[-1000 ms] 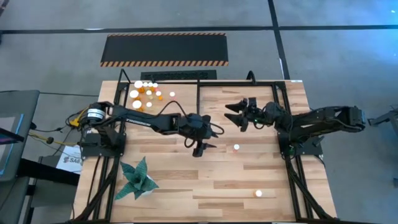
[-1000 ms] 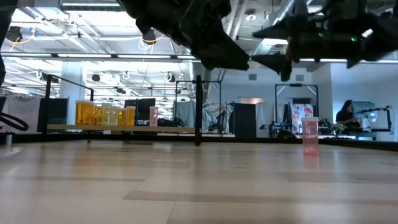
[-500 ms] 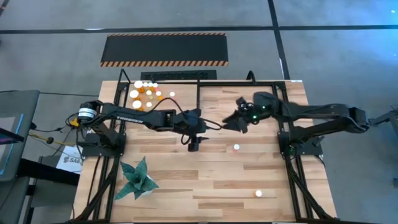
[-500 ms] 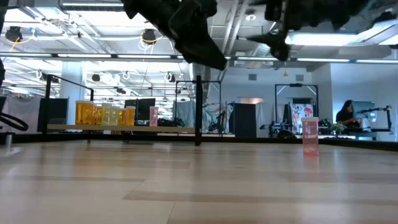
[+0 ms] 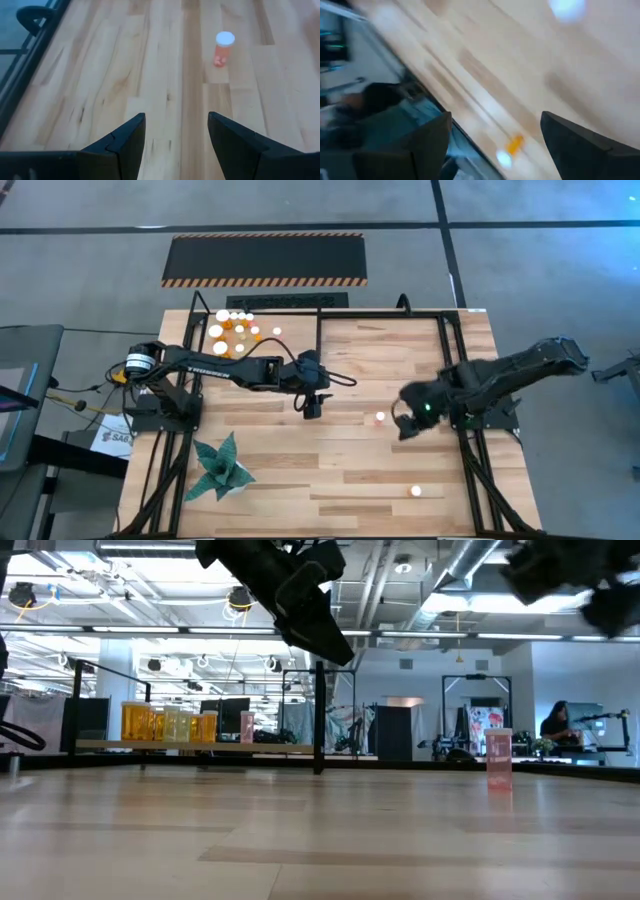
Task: Pick and place medicine bottles onto shelf by color
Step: Put the small orange pill bottle aligned with the other orange pill bottle on the shelf
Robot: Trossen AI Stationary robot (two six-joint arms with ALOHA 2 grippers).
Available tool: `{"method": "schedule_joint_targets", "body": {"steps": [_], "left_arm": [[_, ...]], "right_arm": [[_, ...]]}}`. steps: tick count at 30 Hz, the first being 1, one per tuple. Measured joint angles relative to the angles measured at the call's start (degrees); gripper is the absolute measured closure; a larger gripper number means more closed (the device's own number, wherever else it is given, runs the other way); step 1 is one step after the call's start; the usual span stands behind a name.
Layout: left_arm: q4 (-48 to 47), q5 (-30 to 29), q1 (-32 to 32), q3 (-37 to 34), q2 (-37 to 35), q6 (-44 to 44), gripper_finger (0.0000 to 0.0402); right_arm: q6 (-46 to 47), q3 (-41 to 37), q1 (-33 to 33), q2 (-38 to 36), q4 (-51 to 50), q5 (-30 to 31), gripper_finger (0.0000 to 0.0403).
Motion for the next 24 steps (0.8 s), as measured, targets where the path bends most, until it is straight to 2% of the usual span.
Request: {"method": "schedule_joint_targets", "body": {"steps": [3, 7, 12, 17, 24], "left_arm": [[0.1, -0.4, 0.0, 0.0, 0.0, 0.3, 0.0198], [0.1, -2.0, 0.0, 0.0, 0.0, 0.5, 0.0198], [-0.2, -4.3, 0.0, 0.0, 0.0, 0.6, 0.0198], [-0.3, -4.4, 0.0, 0.0, 0.0, 1.7, 0.0198], [-0.7, -4.4, 0.0, 0.0, 0.0, 1.8, 0.0198]], "right_arm": [[10.1, 0.0, 6.8, 1.1, -4.2, 1.5, 0.0076], [20.1, 0.0, 13.9, 4.0, -4.6, 1.2, 0.0076], [30.6, 0.0, 18.7, 8.9, -3.0, -7.1, 0.0076], [32.4, 0.0, 21.5, 14.3, 0.7, -10.3, 0.0076], [29.0, -0.1, 22.4, 21.0, 7.8, -11.9, 0.0076]]}}
